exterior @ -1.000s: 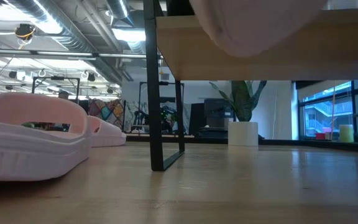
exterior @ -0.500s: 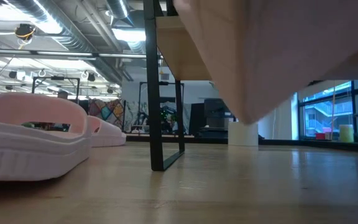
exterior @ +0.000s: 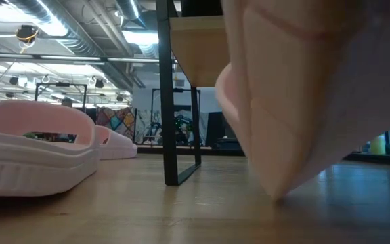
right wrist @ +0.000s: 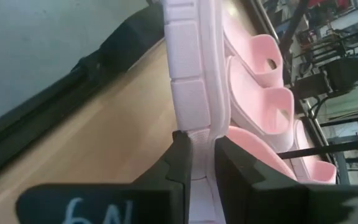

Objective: Pick and place slides into the shelf
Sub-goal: Put the top left pink slipper under the shelf

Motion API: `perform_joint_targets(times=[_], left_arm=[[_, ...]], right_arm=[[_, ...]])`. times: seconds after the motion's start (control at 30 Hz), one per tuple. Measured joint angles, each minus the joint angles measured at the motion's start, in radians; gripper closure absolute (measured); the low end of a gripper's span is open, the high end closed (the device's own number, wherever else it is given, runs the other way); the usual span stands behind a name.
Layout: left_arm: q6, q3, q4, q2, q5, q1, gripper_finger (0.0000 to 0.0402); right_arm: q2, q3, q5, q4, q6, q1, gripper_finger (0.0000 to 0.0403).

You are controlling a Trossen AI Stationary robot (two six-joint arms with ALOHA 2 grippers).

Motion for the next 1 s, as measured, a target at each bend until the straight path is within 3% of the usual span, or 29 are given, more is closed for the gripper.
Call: perform_joint_targets(times=[1.0], left_arm=[[0.0, 0.0, -0.001, 0.001, -0.001, 0.018, 0.0198]], right_arm=[[0.057, -0.009, -0.063, -0.119, -0.025, -0.07, 0.0338]])
